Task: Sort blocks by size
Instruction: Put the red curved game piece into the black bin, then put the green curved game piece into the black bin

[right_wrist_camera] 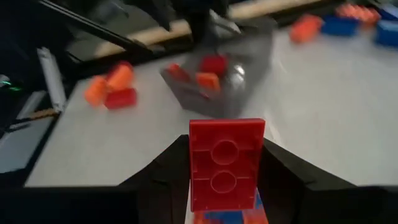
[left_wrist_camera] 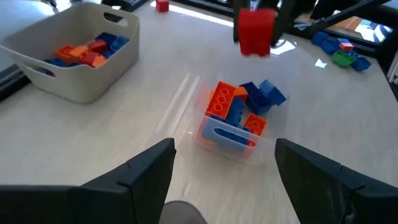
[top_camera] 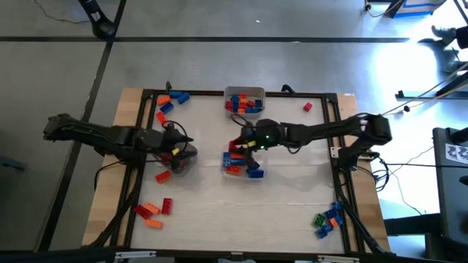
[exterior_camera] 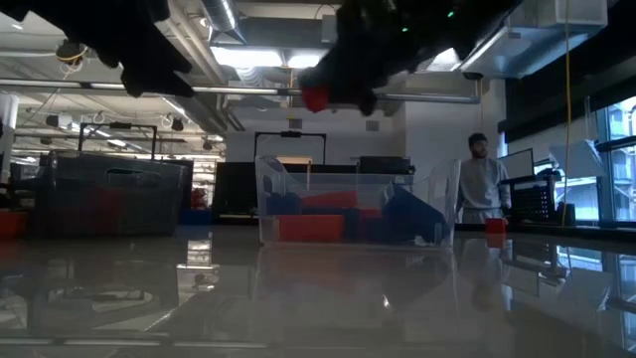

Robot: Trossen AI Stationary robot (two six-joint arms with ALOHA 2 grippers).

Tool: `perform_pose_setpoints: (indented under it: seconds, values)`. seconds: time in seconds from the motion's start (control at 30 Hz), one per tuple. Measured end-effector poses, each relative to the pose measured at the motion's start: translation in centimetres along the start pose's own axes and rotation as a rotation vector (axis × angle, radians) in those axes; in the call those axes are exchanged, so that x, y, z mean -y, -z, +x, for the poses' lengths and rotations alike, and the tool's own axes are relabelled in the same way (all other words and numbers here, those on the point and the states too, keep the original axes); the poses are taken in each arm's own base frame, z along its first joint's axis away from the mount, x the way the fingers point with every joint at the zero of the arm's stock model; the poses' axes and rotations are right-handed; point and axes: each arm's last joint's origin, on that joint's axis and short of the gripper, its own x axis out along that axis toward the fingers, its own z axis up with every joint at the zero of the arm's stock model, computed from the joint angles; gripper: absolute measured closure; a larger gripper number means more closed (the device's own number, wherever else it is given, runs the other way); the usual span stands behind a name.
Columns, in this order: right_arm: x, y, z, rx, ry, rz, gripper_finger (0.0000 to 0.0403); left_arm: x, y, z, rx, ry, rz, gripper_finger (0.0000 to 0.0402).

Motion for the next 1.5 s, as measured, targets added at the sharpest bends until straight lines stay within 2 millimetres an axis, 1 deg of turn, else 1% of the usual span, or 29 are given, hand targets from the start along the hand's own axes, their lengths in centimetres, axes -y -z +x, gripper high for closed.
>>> perform_pose_setpoints:
  seconds: [0.13, 0.23, 0.43, 0.5, 0.67, 0.83, 0.93, 1.03, 1.13, 1.37, 1.5]
  values:
    - [0.3, 0.4, 2.2, 0.094, -0.046, -0.039, 0.0256, -0.4, -0.3, -1.1, 0.034, -0.006, -0.003, 0.0137]
    - [0.5, 0.1, 3.9, 0.145, -0.045, -0.061, 0.0256, -0.7, -0.4, -1.9, 0.070, -0.018, -0.012, 0.0137]
    - [0.8, -1.5, 7.8, 0.185, -0.038, -0.134, 0.0256, -1.2, -0.9, -3.2, 0.157, -0.043, -0.009, 0.0137]
    - [0.8, -2.2, 9.2, 0.206, -0.041, -0.142, 0.0256, -1.3, -1.0, -3.4, 0.169, -0.044, -0.009, 0.0137]
    - [1.2, -2.8, 12.9, 0.235, -0.041, -0.174, 0.0256, -1.4, -0.9, -3.5, 0.171, -0.049, -0.007, 0.0137]
    - [1.6, -2.8, 16.3, 0.243, -0.054, -0.178, 0.0255, -1.4, -0.9, -3.3, 0.158, -0.056, -0.003, 0.0137]
    - [1.9, -2.4, 17.6, 0.245, -0.053, -0.160, 0.0255, -1.3, -0.9, -3.2, 0.155, -0.058, -0.001, 0.0137]
    - [2.1, -1.7, 18.4, 0.230, -0.055, -0.116, 0.0253, -1.3, -0.8, -3.2, 0.153, -0.058, 0.000, 0.0137]
    - [2.2, -1.5, 18.6, 0.226, -0.038, -0.106, 0.0239, -1.3, -0.8, -3.2, 0.154, -0.058, 0.000, 0.0137]
    - [2.1, -1.5, 18.6, 0.216, -0.074, -0.089, 0.0162, -1.3, -0.8, -3.2, 0.153, -0.058, 0.005, 0.0137]
    - [1.8, -1.5, 18.5, 0.198, -0.136, -0.094, 0.0136, -1.3, -0.8, -3.2, 0.153, -0.058, 0.004, 0.0137]
